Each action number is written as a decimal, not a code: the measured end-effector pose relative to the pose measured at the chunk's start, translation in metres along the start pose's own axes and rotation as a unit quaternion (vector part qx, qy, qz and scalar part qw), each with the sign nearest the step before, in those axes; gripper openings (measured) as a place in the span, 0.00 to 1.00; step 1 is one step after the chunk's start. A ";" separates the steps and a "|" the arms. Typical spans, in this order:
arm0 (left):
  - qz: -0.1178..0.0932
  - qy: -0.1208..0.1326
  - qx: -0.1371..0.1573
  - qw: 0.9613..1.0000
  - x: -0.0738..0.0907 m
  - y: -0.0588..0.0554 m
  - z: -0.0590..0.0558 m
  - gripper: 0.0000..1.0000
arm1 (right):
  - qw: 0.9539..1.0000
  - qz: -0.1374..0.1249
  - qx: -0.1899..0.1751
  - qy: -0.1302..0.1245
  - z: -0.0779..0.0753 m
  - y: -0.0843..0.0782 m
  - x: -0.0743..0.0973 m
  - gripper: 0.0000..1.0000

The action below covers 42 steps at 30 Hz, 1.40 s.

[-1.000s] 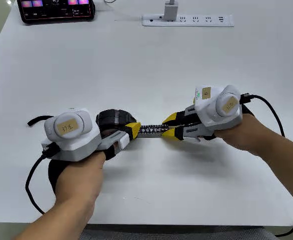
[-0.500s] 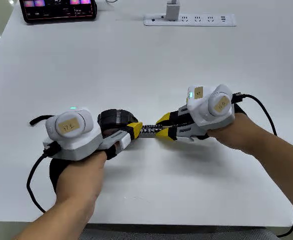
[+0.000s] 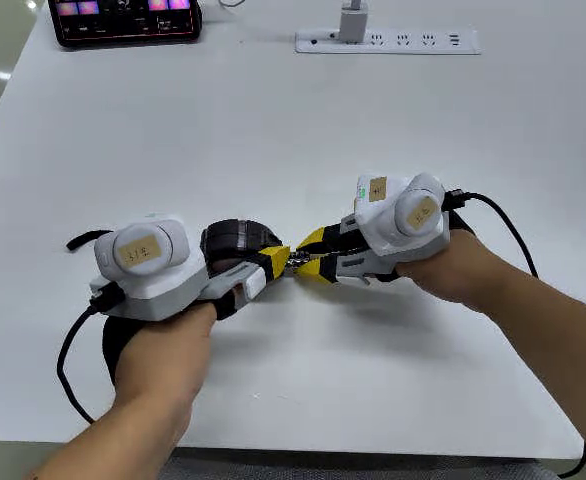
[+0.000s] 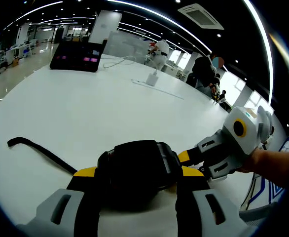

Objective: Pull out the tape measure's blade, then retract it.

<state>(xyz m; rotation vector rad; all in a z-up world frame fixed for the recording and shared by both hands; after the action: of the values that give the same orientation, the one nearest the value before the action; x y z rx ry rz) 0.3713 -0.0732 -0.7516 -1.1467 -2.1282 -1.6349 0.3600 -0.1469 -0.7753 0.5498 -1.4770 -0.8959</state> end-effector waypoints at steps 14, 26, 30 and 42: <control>-0.005 -0.002 0.000 1.000 0.000 0.000 0.000 0.58 | 1.000 -0.001 0.005 0.003 -0.001 0.004 -0.008 0.10; -0.005 -0.004 -0.012 1.000 -0.001 0.000 0.001 0.60 | 1.000 0.014 0.011 -0.001 0.001 0.003 -0.010 0.12; -0.001 -0.007 -0.012 1.000 -0.002 0.001 0.001 0.61 | 1.000 0.019 0.008 0.000 0.001 0.003 -0.010 0.12; 0.002 -0.012 -0.014 1.000 -0.001 0.001 0.000 0.61 | 1.000 0.021 0.009 0.000 0.001 0.003 -0.010 0.13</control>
<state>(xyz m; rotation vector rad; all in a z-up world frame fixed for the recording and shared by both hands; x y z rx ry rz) 0.3726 -0.0734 -0.7516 -1.1830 -2.1226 -1.6614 0.3610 -0.1371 -0.7786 0.5300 -1.4927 -0.8496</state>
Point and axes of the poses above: the centre of the closed fingertips' face, and the gripper's own axes: x roughly backward along the fingers, z roughly to its left, y roughly out of its top, the point moved 2 cm from there along x, roughly backward along the fingers
